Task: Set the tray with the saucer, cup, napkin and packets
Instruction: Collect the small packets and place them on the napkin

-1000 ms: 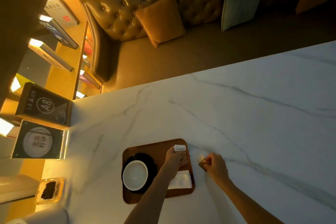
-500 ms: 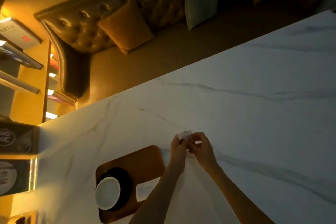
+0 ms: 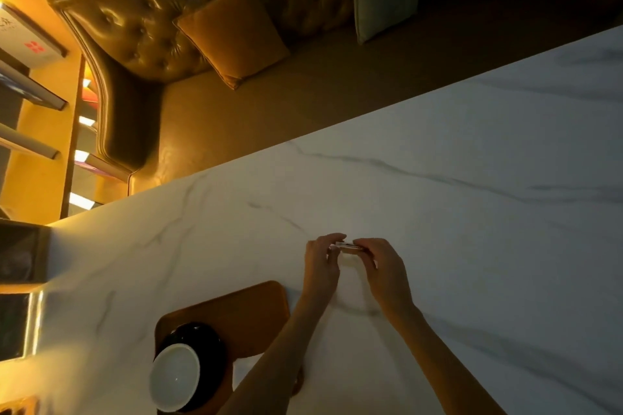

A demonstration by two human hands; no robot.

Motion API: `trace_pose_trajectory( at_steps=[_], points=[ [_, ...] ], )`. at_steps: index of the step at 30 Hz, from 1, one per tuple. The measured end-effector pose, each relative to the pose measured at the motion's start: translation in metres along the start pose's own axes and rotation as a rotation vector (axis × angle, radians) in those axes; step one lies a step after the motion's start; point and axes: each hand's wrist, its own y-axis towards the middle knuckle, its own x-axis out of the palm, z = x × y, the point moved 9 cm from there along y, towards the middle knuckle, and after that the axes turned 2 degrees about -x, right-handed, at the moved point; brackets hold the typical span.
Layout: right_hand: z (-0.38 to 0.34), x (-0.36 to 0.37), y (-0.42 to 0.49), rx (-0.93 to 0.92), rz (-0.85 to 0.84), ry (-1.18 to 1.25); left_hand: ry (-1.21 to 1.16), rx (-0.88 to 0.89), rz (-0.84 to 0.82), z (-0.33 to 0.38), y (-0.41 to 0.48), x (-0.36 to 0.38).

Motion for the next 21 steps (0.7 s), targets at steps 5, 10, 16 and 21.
trace_pose_trajectory(
  at_steps=[5, 10, 16, 21],
  points=[
    [0.030, 0.025, 0.009, -0.020, -0.041, -0.043, 0.087, 0.011, -0.093, -0.017, 0.019, 0.024],
    [0.054, 0.040, 0.007, -0.048, -0.123, -0.041, 0.097, 0.024, -0.130, -0.031, 0.023, 0.034],
    [0.079, 0.038, 0.015, 0.116, -0.052, 0.126, 0.082, 0.029, -0.104, -0.031, 0.027, 0.033],
    [0.086, 0.038, 0.020, 0.216, 0.002, 0.214, 0.022, -0.051, -0.068, -0.037, 0.029, 0.029]
  ],
)
